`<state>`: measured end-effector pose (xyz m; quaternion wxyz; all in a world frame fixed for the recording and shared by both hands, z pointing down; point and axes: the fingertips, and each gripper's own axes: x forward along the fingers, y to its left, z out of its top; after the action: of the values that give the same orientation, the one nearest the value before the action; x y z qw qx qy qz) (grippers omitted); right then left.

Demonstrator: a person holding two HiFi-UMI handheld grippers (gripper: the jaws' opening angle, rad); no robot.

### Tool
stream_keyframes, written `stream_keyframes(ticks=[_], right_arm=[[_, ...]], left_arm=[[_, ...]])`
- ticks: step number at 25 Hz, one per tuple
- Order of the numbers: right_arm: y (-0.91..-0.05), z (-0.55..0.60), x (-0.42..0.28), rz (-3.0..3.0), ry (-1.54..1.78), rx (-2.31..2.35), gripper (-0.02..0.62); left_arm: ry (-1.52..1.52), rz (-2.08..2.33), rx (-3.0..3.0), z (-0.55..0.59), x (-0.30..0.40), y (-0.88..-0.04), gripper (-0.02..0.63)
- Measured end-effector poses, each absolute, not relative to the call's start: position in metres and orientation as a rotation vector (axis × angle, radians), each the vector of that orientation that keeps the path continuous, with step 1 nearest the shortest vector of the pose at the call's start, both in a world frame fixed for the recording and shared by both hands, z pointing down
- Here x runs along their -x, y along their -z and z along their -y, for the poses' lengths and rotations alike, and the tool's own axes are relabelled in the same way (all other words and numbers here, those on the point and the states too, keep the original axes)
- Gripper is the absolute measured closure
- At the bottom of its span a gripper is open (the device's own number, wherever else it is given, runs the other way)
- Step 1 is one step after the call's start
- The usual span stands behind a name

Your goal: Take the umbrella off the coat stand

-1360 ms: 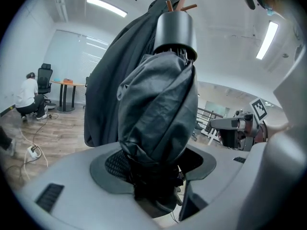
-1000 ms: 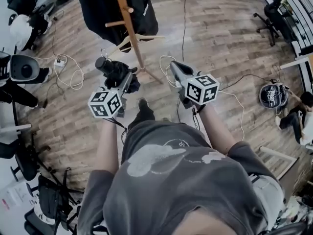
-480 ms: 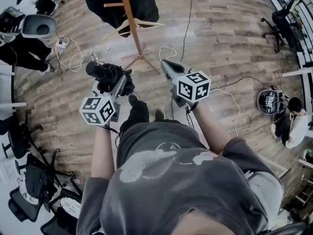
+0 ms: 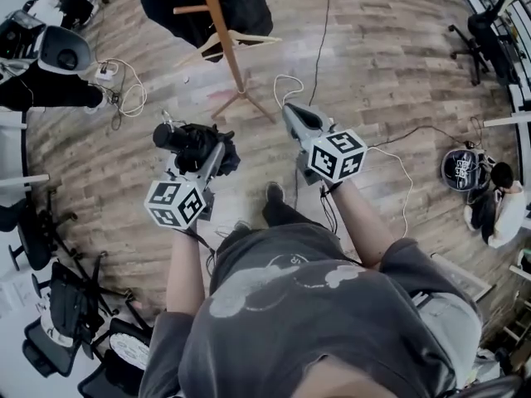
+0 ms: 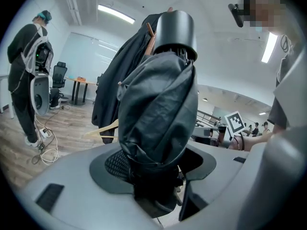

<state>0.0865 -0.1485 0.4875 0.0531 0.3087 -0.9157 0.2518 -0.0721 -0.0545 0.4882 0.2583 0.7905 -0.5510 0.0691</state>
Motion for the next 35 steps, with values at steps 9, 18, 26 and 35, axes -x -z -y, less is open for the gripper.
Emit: stream_keyframes(ticks=[9,18,26,35], right_arm=[[-0.476,0.119,-0.068,2.781,-0.679,-0.973,0.597],[-0.452,0.044,-0.049,2.805,-0.601,-0.963,0.597],[-0.437,-0.018,-0.052,2.815,-0.544,-1.016,0.597],[-0.426,-0.088,-0.059,2.833,-0.501,-1.043,0.597]], left_arm=[[-0.19,1.441,-2.161,0.01,0.077,-0.502,0.333],[-0.172,1.425,-2.192,-0.058,0.09,-0.491,0.333],[-0.165,1.407,-2.251,-0.11,0.091,-0.476,0.333],[-0.168,1.372,-2.297,-0.173,0.086,-0.47,0.333]])
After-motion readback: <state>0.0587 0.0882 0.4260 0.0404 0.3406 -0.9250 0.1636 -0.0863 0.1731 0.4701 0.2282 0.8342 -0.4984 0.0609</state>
